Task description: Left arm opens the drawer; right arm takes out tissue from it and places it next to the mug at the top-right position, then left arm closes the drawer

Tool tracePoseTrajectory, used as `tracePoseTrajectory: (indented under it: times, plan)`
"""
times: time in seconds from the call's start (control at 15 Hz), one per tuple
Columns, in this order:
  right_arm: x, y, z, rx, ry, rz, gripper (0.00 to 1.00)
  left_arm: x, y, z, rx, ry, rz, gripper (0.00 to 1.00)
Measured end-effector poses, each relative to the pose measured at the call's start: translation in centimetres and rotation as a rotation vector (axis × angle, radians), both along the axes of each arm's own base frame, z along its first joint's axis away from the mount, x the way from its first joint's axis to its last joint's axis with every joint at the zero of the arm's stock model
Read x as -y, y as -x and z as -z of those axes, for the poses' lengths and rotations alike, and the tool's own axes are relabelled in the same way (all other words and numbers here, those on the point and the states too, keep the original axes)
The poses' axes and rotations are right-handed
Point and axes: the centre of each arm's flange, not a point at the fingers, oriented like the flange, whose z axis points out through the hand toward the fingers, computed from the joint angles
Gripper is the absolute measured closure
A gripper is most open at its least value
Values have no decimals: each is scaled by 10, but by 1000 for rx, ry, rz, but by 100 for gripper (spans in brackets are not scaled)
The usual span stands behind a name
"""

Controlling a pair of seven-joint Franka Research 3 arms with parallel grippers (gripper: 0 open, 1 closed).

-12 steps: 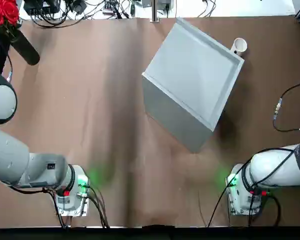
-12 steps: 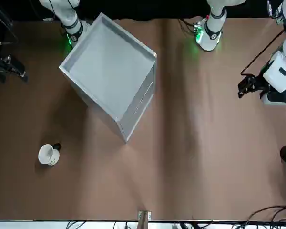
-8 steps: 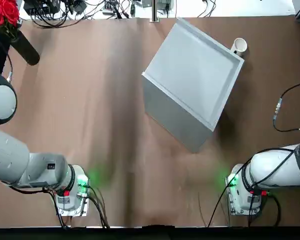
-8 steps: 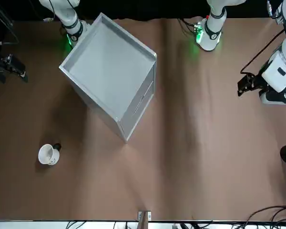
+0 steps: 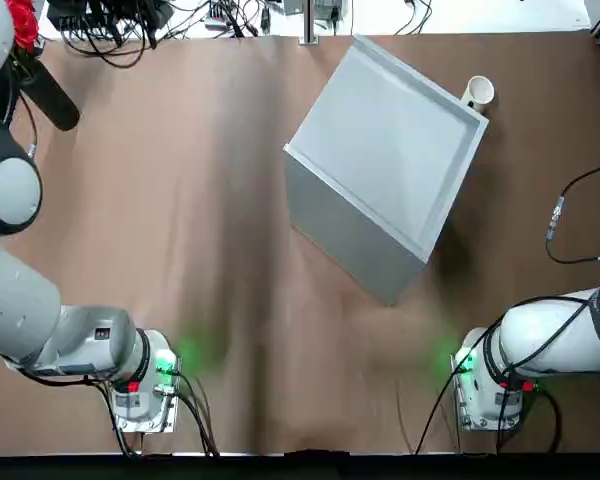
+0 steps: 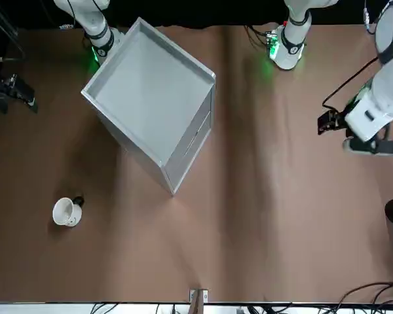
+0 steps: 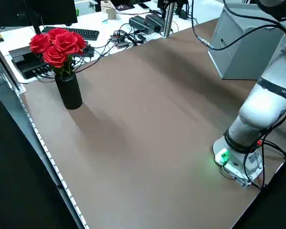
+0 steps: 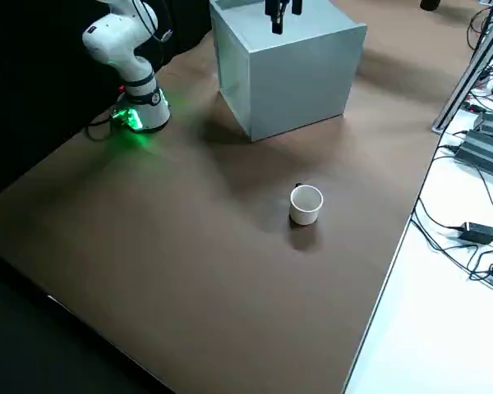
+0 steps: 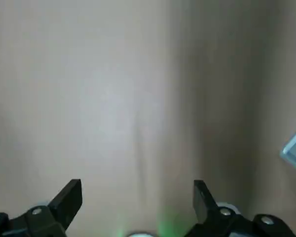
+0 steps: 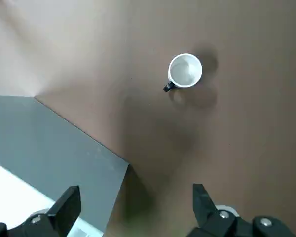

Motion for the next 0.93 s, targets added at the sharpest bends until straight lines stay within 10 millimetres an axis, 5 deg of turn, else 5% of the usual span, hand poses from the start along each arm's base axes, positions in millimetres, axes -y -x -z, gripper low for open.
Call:
tracePoseTrajectory:
  times: [0.27, 0.47, 0.93]
  plan:
    - [0, -2, -1, 15, 0, 0, 0, 1, -5, 60, -189, 6, 6, 0]
    - [0, -2, 0, 13, -1, 0, 0, 45, -4, 111, -355, 155, -2, 7]
    - [-9, -5, 0, 27, -3, -15, 0, 146, 10, 218, -681, 204, -291, 74]
